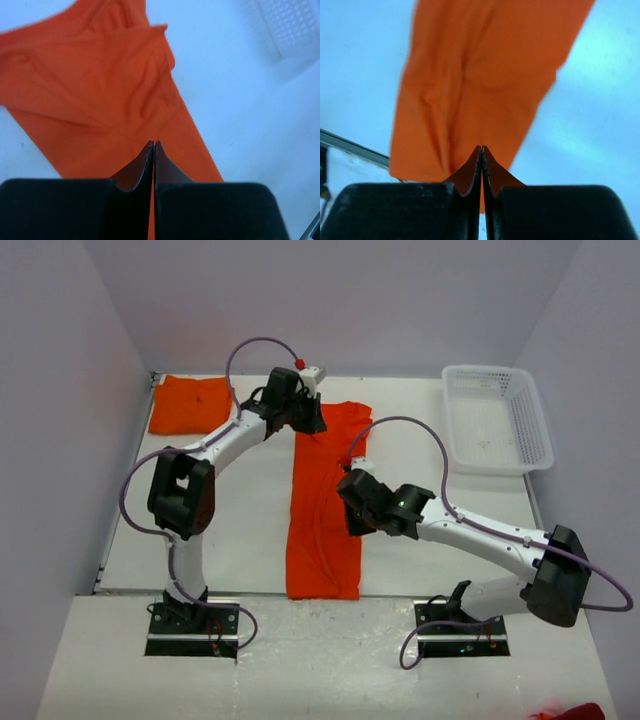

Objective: Fold and stack the t-shirts
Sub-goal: Rotate the tshirt 90 degrees, then grab the bottom of the folded rectangular tshirt with both arms

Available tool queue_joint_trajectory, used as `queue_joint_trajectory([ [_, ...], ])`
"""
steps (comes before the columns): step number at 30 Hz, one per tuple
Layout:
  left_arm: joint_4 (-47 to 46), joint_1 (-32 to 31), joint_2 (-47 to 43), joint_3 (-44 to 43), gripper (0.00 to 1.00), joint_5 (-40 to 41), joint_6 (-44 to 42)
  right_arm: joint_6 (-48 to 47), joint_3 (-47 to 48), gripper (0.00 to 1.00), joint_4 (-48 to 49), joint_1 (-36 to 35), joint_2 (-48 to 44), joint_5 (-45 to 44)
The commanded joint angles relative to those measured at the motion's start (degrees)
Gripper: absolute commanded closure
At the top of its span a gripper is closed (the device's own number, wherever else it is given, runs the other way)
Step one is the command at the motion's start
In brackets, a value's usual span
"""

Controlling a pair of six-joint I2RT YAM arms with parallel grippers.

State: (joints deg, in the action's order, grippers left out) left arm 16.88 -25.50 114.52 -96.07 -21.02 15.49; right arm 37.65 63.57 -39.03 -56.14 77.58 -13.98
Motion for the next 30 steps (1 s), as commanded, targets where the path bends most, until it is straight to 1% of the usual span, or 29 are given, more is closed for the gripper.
queue_joint_trajectory([
  [1,1.9,-1.1,-0.4,7.5,1.0,3.5,1.0,5.8,-8.5,1.0,0.2,0.1,-3.4,2.1],
  [6,-0.1,-2.4,1.7,9.6,1.0,3.8,1.1,8.4,-14.1,1.0,6.3,0.1,-2.9,6.9],
  [13,-1.2,-2.6,7.8,6.9,1.0,3.4,1.6,10.3,-18.5,1.0,10.5,-0.5,1.7,9.8],
  [18,-1.7,-2.8,13.0,3.8,1.0,2.5,1.8,11.5,-19.4,1.0,14.7,-0.5,7.8,12.8],
  [23,-1.8,-2.8,18.5,-0.9,1.0,1.4,1.9,12.5,-14.9,1.0,13.4,-0.5,16.2,11.5],
  [28,-0.5,-2.8,23.1,-6.1,1.0,1.2,1.5,15.4,-8.1,1.0,6.7,0.1,23.4,5.4],
  [30,0.3,-2.6,24.3,-8.2,1.0,1.6,1.1,17.4,-7.0,1.0,4.8,1.6,24.1,4.1],
])
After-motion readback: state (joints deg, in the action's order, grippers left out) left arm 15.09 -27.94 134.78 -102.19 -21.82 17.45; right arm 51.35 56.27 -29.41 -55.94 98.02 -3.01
